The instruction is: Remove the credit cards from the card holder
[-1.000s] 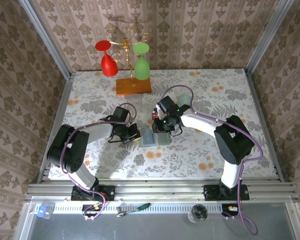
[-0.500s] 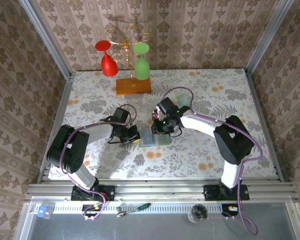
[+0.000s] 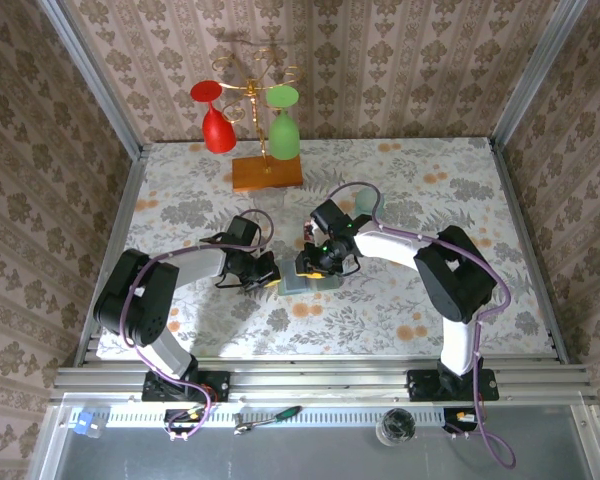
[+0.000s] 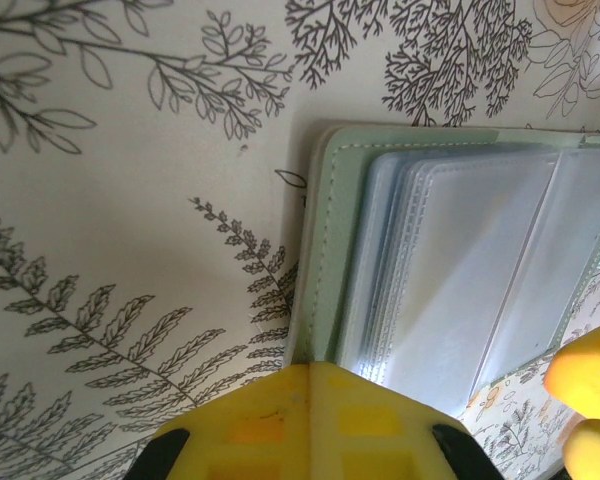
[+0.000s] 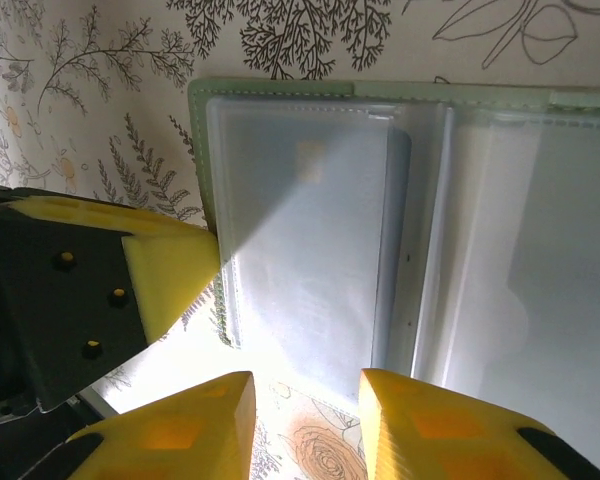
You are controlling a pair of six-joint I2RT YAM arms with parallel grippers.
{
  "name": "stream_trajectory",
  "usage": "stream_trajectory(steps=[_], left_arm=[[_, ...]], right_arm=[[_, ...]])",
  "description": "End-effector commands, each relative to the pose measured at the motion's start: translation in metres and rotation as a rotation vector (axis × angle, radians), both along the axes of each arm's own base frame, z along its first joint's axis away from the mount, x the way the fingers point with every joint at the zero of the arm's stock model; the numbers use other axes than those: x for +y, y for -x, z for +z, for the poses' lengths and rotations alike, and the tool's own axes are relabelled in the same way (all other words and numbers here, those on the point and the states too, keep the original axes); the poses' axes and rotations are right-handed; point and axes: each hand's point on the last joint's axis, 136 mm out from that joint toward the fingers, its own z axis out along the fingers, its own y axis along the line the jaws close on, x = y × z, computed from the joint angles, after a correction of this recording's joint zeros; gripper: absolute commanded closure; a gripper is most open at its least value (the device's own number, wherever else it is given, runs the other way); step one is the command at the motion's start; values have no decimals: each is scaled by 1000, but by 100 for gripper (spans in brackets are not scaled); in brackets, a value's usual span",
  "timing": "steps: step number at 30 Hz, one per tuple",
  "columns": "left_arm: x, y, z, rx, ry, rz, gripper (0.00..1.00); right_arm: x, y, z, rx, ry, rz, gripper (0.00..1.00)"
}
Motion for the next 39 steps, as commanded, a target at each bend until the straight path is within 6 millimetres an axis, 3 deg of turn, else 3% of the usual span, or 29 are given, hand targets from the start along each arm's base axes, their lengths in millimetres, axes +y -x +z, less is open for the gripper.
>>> stream_trajectory(steps=[1, 19, 30, 39], left_arm=[[5, 7, -9, 23, -24, -18, 100], [6, 6, -11, 25, -23, -15, 100], [6, 5, -10, 24, -23, -15, 100], [6, 5, -10, 24, -25, -15, 100]], right_arm=[[15, -4, 7, 12, -47, 10, 65], [31, -10, -9, 44, -55, 30, 69], [10, -7, -24, 32, 76, 34, 68], [-4, -8, -19, -13, 141, 30, 68]])
